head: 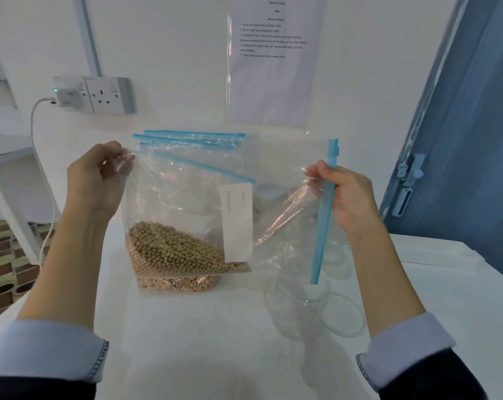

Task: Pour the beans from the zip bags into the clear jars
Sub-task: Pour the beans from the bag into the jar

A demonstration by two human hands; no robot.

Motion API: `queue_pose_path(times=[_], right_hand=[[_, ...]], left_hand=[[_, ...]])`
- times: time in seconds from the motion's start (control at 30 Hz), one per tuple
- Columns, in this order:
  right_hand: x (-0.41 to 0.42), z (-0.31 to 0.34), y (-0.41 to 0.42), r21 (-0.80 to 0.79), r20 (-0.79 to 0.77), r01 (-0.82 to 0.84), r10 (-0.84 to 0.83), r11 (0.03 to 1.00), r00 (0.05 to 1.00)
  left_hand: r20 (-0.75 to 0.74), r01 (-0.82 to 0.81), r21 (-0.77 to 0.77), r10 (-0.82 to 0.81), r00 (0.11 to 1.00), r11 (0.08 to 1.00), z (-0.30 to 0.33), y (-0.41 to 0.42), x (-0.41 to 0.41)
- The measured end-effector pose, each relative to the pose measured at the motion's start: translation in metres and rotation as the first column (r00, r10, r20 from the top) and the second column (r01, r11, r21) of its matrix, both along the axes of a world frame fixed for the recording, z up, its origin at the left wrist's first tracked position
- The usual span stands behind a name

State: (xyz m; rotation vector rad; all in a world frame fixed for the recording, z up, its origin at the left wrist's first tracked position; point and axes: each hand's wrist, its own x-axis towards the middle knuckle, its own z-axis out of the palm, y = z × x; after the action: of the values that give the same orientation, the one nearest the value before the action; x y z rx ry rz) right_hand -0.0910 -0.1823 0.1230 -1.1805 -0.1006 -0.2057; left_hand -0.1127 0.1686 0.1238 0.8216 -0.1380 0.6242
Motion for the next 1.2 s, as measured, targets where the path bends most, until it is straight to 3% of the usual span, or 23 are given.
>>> queue_pose_path(times=[0.1, 0.37, 0.53, 0.63, 0.9, 1.2], right_hand=[[0.001, -0.002, 0.001, -0.012, -0.004, 0.001, -0.001, 1.000, 1.000], [0.004, -0.005, -0.001, -0.004, -0.011, -0.010, 0.010, 1.000, 1.000], [0.006, -0.005, 0.000, -0.030, -0.019, -0.017, 0.016, 0.999, 1.000], [0.006, -0.006, 0.001, -0.035, -0.025, -0.014, 0.013, 0.999, 1.000], [0.004, -0.006, 0.000, -0.018, -0.020, -0.008, 0.008, 1.000, 1.000], [0.004, -0.011, -0.002, -0.063, 0.021, 0.053, -0.052, 0.997, 0.998]], left_hand=[[-0.002, 0.004, 0.012, -0.004, 1.000, 1.000, -0.003, 0.001, 0.002], [-0.034, -0.020, 0.282, 0.030, 0.999, 0.959, -0.003, 0.001, -0.006], [-0.107, -0.009, 0.188, 0.029, 0.994, 0.982, -0.001, 0.002, -0.010], [-0.141, -0.025, 0.207, 0.055, 0.989, 0.978, 0.000, 0.000, -0.013], [-0.147, 0.006, 0.498, 0.078, 0.986, 0.867, 0.001, 0.003, -0.020], [-0.055, -0.123, 0.416, 0.160, 0.986, 0.901, 0.001, -0.011, -0.020]])
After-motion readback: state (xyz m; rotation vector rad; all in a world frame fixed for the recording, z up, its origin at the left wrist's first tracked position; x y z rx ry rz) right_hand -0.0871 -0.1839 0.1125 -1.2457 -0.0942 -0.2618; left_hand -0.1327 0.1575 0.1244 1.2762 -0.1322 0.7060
